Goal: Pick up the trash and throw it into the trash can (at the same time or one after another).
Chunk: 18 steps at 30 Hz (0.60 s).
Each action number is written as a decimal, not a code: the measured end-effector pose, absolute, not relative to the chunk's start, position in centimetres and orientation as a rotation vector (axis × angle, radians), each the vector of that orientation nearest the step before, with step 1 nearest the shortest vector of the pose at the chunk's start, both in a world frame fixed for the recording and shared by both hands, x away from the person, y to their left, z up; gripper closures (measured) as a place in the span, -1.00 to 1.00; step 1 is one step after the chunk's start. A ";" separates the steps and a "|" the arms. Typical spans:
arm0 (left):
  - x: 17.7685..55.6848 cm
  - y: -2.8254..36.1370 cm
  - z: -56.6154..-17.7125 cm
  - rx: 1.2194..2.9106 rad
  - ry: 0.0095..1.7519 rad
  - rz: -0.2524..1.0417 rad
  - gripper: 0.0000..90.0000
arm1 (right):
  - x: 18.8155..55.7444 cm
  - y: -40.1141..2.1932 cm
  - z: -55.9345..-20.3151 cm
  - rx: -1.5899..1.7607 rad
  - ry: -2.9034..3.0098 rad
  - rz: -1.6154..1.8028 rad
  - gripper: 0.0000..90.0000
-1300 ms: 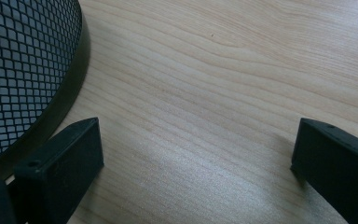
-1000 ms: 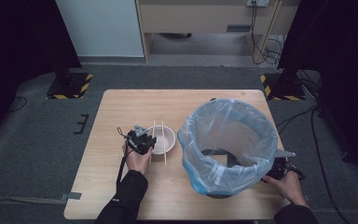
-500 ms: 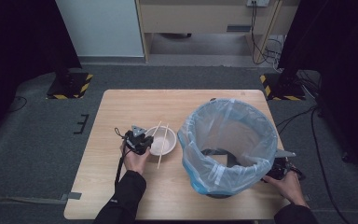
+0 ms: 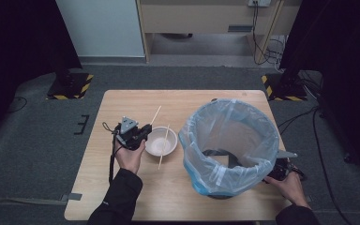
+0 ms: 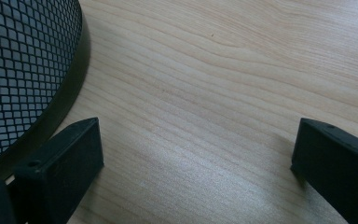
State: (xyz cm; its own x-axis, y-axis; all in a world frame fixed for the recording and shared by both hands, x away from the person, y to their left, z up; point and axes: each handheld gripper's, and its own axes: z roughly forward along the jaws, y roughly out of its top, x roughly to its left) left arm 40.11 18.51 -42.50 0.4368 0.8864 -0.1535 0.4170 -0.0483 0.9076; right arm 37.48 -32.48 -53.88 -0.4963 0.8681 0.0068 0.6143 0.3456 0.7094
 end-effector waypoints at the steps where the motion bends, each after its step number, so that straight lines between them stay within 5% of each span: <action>1: 39.9 18.5 -41.9 1.638 1.137 0.566 0.89 | 37.5 -32.5 -53.9 1.305 2.243 0.939 -0.95; 18: 37.4 18.7 -34.5 1.467 0.939 0.624 0.89 | 37.5 -32.5 -53.9 1.305 2.243 0.938 -0.95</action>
State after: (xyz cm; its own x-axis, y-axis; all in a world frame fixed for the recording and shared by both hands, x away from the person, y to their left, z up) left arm 37.40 18.66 -34.47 0.5265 0.8374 -0.1469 0.1890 0.0531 0.9805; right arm 37.48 -32.48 -53.88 -0.4964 0.8681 0.0069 0.6143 0.3456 0.7094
